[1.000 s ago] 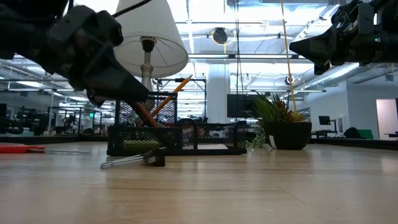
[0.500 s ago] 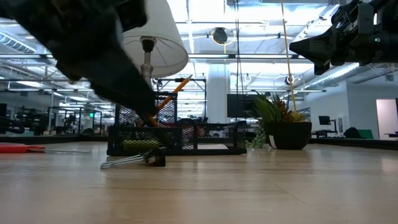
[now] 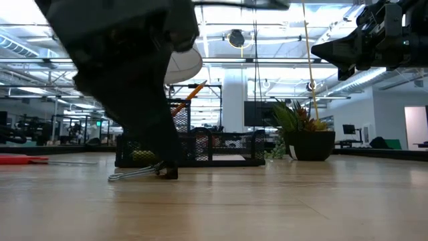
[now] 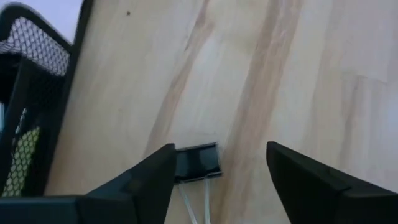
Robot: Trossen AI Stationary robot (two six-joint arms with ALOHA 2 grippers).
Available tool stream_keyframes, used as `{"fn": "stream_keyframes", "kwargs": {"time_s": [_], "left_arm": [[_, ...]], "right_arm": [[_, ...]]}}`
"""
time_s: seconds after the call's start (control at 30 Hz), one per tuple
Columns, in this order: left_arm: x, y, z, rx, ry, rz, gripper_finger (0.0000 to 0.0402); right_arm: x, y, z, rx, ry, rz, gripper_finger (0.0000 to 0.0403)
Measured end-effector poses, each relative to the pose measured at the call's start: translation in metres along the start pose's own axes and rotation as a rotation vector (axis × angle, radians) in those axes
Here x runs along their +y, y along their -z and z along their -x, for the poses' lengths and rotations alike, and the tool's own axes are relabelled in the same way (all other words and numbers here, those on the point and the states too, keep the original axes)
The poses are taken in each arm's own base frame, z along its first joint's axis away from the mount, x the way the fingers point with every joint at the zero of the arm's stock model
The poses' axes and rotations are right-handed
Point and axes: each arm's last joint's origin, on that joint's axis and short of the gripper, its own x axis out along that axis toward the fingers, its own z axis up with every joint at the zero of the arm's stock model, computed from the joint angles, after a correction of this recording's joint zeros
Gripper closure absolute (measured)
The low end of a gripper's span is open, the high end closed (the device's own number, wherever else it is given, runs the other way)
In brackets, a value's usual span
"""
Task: Pick and place office supplies into organizer
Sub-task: Put the black binder clip into the black desk organizer
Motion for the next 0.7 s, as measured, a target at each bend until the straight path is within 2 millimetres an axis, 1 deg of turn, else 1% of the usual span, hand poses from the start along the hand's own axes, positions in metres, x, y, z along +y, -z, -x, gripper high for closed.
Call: {"fn": "stream_keyframes", "kwargs": {"time_s": [0.1, 0.17, 0.23, 0.33, 0.5, 0.7], "left_arm": [[0.002, 0.003, -0.002, -0.003, -0.003, -0.005, 0.0169], [0.003, 0.003, -0.002, -0.004, -0.006, -0.043, 0.0181], [0.003, 0.003, -0.003, -0.002, -0.007, -0.077, 0.0189], [0.005, 0.002, -0.003, 0.001, -0.005, -0.076, 0.0196], [0.001, 0.004, -0.003, -0.010, 0.008, -0.136, 0.0191], [-0.006, 0.009, 0.001, -0.037, 0.009, -0.149, 0.0164]], "right_arm": [[0.000, 0.000, 0.000, 0.001, 0.000, 0.000, 0.0403], [0.000, 0.000, 0.000, 0.000, 0.000, 0.000, 0.0403], [0.000, 0.000, 0.000, 0.000, 0.000, 0.000, 0.0403], [0.000, 0.000, 0.000, 0.000, 0.000, 0.000, 0.0403], [0.000, 0.000, 0.000, 0.000, 0.000, 0.000, 0.0403], [0.000, 0.000, 0.000, 0.000, 0.000, 0.000, 0.0403]]}}
